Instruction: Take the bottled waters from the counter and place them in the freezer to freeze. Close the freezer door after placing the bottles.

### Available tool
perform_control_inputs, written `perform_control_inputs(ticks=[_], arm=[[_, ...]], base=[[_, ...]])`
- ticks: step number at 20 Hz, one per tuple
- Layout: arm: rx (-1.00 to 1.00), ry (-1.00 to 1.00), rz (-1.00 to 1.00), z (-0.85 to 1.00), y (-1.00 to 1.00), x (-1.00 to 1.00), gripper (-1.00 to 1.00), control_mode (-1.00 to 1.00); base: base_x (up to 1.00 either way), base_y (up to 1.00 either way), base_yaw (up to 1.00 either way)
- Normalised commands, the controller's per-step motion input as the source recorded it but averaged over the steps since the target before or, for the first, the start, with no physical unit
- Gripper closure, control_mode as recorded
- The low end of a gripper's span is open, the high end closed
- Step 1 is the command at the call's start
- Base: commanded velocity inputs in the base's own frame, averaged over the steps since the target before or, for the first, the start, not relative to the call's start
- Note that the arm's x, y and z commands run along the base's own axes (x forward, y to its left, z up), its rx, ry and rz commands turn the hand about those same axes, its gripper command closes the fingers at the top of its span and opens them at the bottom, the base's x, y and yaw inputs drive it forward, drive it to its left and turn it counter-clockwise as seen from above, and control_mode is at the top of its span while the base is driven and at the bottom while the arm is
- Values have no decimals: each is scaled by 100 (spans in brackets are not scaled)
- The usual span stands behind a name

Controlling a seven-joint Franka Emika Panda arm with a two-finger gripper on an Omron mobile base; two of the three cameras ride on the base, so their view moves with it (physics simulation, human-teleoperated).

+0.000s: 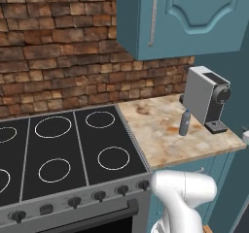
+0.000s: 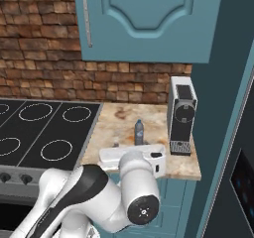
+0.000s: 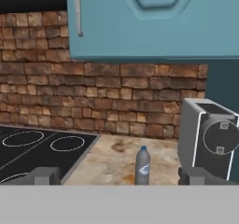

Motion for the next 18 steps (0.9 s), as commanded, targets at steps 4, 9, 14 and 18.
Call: perform_control_inputs(ticks=[4, 9, 14, 18], arm=[[0, -8, 1, -26, 0, 5, -100, -100], [4, -7, 0, -18, 0, 11, -100, -100], [0, -10, 0, -20, 0, 22, -100, -100], [0, 0, 9, -25, 2, 21, -100, -100]], base=[[0, 0, 0], [0, 0, 0], [0, 0, 0], [0, 0, 0]])
